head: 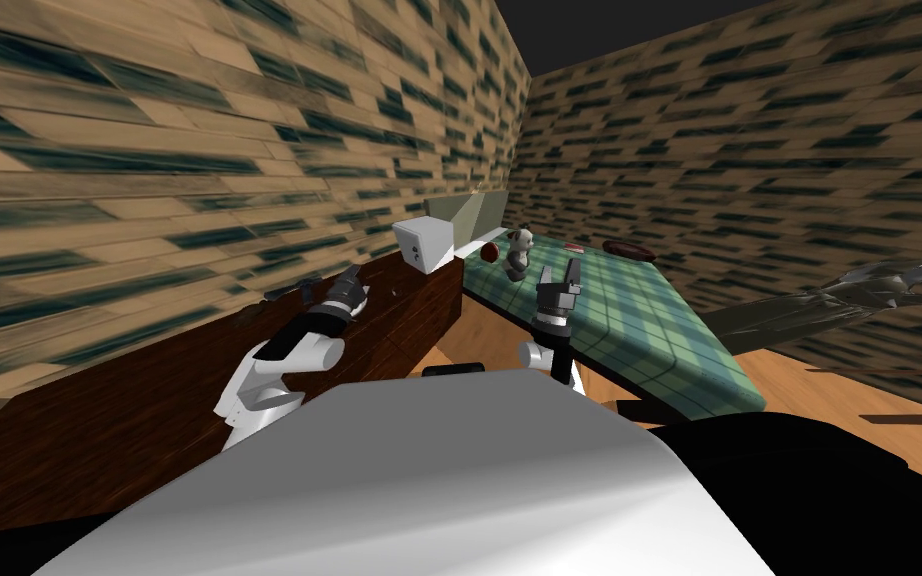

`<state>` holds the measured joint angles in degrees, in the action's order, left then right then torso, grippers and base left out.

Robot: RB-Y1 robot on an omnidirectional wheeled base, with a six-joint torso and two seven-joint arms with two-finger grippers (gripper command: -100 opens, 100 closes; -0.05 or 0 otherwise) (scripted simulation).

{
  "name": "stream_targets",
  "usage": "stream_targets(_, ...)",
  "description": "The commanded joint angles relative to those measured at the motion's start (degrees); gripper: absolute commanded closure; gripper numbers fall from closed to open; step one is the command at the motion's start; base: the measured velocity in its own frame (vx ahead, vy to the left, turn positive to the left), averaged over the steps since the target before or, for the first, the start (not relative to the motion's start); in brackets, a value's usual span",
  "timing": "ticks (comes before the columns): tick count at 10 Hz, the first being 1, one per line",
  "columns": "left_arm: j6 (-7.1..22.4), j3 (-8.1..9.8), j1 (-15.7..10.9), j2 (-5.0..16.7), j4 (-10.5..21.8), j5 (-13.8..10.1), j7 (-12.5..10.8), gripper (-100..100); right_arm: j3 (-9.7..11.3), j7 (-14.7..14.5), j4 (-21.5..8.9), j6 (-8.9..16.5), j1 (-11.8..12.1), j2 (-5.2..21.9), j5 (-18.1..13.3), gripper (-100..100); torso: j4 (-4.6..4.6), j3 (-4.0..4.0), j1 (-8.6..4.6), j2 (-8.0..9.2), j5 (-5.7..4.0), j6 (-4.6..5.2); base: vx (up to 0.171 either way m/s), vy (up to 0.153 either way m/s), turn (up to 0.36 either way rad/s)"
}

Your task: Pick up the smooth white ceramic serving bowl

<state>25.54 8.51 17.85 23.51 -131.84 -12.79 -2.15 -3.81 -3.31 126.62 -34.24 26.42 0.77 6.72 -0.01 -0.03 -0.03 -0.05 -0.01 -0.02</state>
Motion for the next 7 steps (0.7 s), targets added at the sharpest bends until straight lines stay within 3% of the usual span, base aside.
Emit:
stream_targets(1, 2.86, 0.1, -0.22, 0.05, -0.09, -0.06, -0.14, -100, 0.0, 0.0, 0.0, 0.0, 0.0, 0.0, 0.0, 0, 0.0, 0.0, 0.0, 0.0, 0.0, 0.0, 0.01, -0.006, 0.001)
stream_targets(2, 3.29, 0.1, -0.22, 0.05, -0.09, -0.06, -0.14, -100, 0.0, 0.0, 0.0, 0.0, 0.0, 0.0, 0.0, 0, 0.0, 0.01, 0.03, 0.02, 0.01, 0.0, 0.0, 0.0, 0.0)
stream_targets(3, 5.63, 1.09, -1.08, 1.03, 0.12, -1.19, -1.16, -100, 0.0, 0.0, 0.0, 0.0, 0.0, 0.0, 0.0, 0, 0.01, 0.03, 0.05, 0.05, 0.01, 0.0, 0.014, -0.009, -0.001)
stream_targets(7, 11.59, 2.09, -1.93, 1.95, 0.35, -2.34, -2.2, -100, 0.0, 0.0, 0.0, 0.0, 0.0, 0.0, 0.0, 0, 0.0, 0.0, 0.03, 0.0, 0.01, 0.0, 0.019, -0.009, 0.003)
